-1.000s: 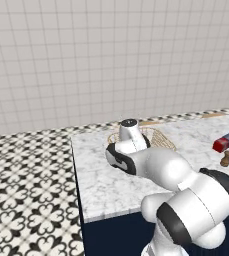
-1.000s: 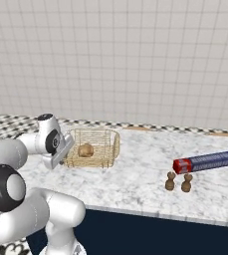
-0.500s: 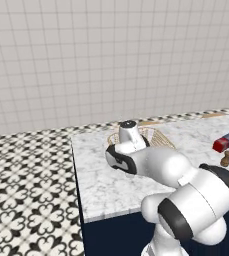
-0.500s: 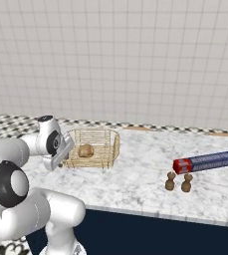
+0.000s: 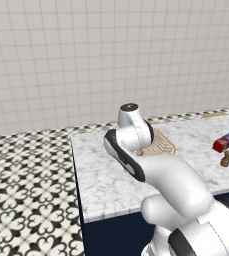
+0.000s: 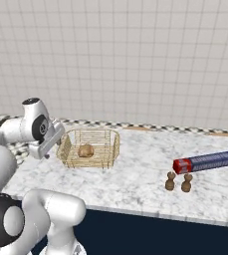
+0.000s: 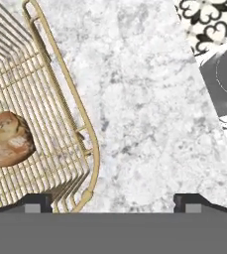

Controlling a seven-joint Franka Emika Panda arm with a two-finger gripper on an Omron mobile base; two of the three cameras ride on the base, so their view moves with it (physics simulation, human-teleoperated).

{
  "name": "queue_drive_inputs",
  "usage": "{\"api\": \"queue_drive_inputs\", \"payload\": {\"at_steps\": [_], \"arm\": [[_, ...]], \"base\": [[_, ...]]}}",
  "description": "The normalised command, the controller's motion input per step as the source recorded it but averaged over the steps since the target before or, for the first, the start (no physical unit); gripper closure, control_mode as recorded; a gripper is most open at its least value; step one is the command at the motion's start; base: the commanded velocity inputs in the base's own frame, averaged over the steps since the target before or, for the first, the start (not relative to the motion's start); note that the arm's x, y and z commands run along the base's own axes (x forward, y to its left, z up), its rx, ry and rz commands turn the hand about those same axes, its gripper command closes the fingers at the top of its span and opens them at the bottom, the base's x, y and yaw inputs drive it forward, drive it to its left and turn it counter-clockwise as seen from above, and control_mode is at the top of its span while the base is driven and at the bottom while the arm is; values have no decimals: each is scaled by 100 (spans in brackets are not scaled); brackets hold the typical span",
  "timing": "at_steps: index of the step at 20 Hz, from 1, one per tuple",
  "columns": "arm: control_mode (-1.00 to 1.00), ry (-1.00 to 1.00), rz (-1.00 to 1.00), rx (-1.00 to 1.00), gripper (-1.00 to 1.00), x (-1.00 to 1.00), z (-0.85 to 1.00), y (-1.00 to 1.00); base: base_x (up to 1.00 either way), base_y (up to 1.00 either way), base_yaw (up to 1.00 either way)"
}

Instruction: Open the cabinet, pick up the bread from the cabinet and place it in the basket. Then move the basket to the dining counter.

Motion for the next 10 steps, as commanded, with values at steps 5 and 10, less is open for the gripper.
{"api": "queue_drive_inputs", "payload": {"at_steps": [5,10], "arm": [[-100,-10,6,2,-100,-90,97,52],[-100,-1,20,0,-100,-89,36,67]], "base": [[0,0,0],[0,0,0]]}}
